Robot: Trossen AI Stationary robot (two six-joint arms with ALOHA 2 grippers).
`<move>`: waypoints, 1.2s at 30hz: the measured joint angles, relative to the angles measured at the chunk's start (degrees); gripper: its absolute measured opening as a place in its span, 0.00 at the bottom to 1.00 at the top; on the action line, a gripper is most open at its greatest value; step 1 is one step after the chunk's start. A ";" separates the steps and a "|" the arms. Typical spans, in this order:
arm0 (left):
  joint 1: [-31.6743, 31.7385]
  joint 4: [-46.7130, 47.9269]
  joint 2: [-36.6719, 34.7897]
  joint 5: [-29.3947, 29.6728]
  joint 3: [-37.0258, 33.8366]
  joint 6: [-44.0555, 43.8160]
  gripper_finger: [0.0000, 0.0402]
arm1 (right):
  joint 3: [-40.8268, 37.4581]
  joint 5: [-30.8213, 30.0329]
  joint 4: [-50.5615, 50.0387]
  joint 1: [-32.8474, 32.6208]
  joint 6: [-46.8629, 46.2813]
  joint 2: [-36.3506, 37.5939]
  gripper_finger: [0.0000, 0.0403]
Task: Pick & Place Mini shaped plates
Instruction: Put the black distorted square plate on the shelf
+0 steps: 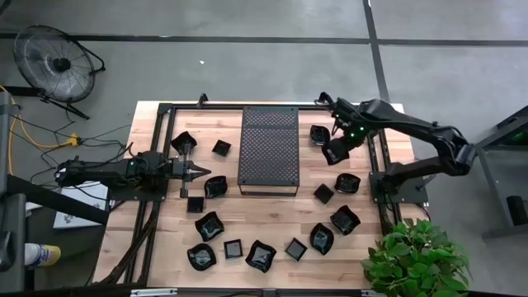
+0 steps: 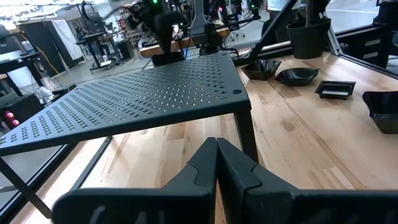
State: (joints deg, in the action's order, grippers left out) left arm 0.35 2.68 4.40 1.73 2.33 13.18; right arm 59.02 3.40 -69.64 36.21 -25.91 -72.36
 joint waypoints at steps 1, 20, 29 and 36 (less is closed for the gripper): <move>0.01 0.00 0.00 -0.02 0.00 0.00 0.00 | 0.84 0.35 0.00 0.00 -0.88 0.46 0.00; 0.01 0.00 0.00 0.00 -0.01 0.01 0.00 | 15.91 4.26 5.60 0.00 -12.04 1.25 0.00; 0.01 0.01 0.00 0.01 -0.02 0.00 0.00 | 17.23 7.99 22.15 0.00 -16.81 0.95 0.00; 0.02 0.02 0.00 0.01 -0.01 -0.01 0.00 | 17.21 12.15 31.67 0.00 -19.59 -1.02 0.00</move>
State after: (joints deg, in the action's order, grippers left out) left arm 0.36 2.70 4.40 1.74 2.31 13.17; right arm 76.23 15.55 -37.97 36.21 -45.51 -73.39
